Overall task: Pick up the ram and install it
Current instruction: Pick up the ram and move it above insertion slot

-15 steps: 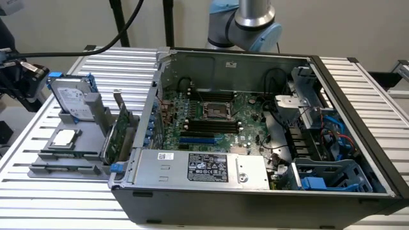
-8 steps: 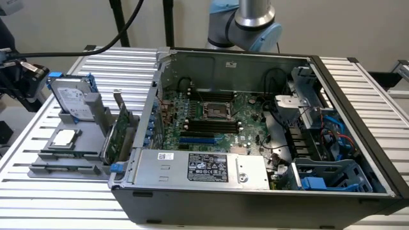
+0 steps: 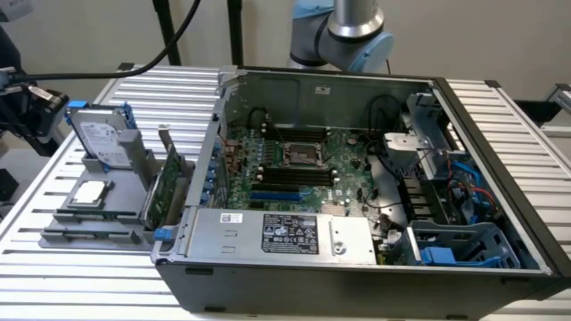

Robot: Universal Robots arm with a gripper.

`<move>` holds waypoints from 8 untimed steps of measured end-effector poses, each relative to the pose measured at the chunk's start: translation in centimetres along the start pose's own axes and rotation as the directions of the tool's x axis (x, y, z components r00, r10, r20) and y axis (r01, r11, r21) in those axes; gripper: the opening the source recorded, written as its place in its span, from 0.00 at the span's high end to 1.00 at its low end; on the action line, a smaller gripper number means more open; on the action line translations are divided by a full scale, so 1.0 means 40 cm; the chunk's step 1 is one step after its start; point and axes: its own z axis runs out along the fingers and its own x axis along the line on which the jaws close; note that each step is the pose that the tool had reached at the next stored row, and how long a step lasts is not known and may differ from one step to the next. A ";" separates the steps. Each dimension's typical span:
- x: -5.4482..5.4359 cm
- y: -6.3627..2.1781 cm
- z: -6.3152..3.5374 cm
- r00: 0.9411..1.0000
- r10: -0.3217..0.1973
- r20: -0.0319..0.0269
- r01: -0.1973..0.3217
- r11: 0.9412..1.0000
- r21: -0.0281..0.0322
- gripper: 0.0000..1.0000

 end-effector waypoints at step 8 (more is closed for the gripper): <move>0.000 0.001 0.001 0.997 -0.072 -0.002 0.072 0.997 0.000 1.00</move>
